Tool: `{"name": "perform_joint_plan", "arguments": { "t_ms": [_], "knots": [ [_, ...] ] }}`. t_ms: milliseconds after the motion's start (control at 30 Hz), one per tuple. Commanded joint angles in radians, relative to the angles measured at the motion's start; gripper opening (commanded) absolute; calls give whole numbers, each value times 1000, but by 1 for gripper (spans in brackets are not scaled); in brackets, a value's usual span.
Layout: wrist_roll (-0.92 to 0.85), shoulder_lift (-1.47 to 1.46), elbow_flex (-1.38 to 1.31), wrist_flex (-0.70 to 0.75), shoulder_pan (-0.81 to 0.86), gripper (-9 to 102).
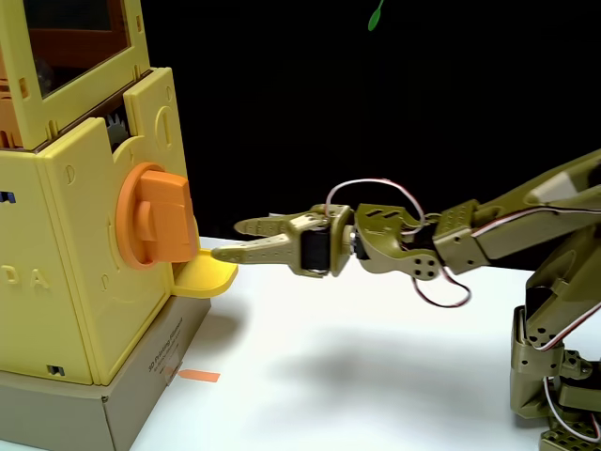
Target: Turn the button of vending machine.
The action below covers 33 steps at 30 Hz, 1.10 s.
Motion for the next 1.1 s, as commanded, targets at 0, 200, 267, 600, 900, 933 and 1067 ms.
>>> {"name": "perform_joint_plan", "arguments": {
  "t_ms": [0,200,267,600,900,933,1067],
  "knots": [
    [6,-61,-109,5,12,43],
    [21,-161,-259,35,9,39],
    [17,-184,-305,49,15,38],
    [-23,-301,-408,57,-3,32],
    [-23,-367,-451,41,-9,24],
    [-23,-368,-451,40,-9,23],
    [-23,-367,-451,34,-9,22]
  ]
}}
